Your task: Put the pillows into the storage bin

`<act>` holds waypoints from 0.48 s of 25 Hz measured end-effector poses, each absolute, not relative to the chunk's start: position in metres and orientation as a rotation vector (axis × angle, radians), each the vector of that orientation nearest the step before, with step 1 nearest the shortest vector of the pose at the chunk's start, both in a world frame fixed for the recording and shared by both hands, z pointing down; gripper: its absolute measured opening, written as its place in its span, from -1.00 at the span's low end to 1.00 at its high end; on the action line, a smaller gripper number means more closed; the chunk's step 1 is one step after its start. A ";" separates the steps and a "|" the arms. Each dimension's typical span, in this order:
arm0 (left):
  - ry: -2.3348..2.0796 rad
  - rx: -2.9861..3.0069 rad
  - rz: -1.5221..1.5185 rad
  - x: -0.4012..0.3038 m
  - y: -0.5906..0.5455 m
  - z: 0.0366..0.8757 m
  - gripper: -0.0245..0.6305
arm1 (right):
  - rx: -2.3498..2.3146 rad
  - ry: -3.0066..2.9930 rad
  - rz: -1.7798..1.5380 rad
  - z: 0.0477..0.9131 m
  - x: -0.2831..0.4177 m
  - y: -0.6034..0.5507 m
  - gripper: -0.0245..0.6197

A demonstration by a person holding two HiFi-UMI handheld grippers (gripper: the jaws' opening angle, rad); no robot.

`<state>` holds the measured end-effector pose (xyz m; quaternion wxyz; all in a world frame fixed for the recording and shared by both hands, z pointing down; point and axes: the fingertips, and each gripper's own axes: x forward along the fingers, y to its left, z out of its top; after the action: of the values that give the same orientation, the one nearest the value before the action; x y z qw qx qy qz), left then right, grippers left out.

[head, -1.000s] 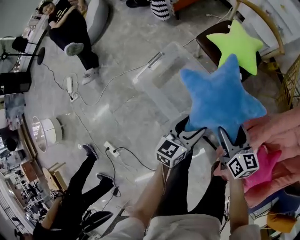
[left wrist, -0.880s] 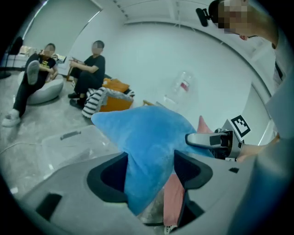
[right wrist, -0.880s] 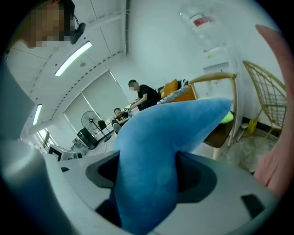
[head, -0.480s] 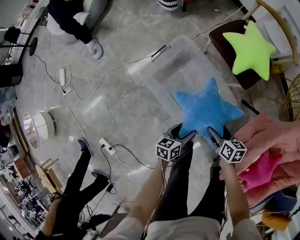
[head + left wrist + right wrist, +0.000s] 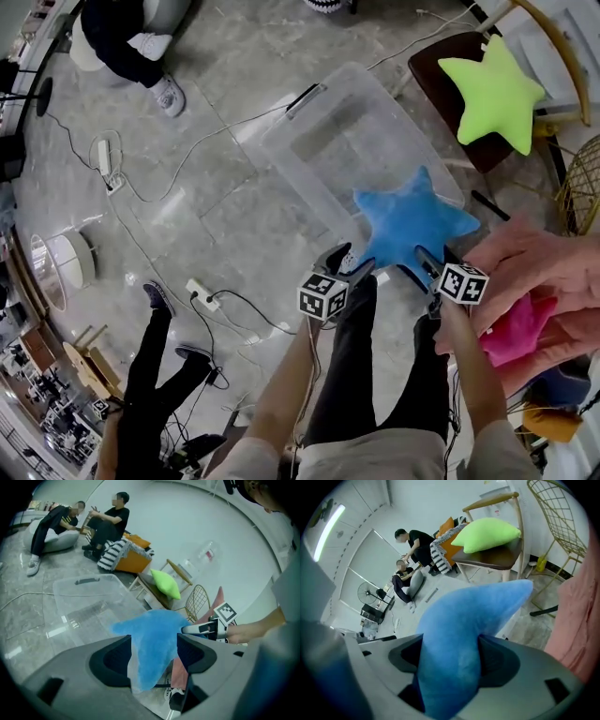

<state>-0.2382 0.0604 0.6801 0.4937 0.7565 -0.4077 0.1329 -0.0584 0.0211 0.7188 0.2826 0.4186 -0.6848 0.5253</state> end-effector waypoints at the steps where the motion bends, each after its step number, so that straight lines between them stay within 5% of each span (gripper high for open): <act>1: -0.989 1.842 0.329 -0.243 0.061 0.678 0.02 | 1.112 -1.815 1.393 0.729 -0.058 0.021 0.10; 12: -1.009 1.881 0.412 -0.296 0.067 0.659 0.02 | 1.050 -1.588 1.310 0.822 -0.054 0.032 0.13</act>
<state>-0.2959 0.0665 0.6586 0.4650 0.7660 -0.4110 0.1679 -0.0542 0.0318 0.8224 0.4035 0.4156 -0.6289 0.5186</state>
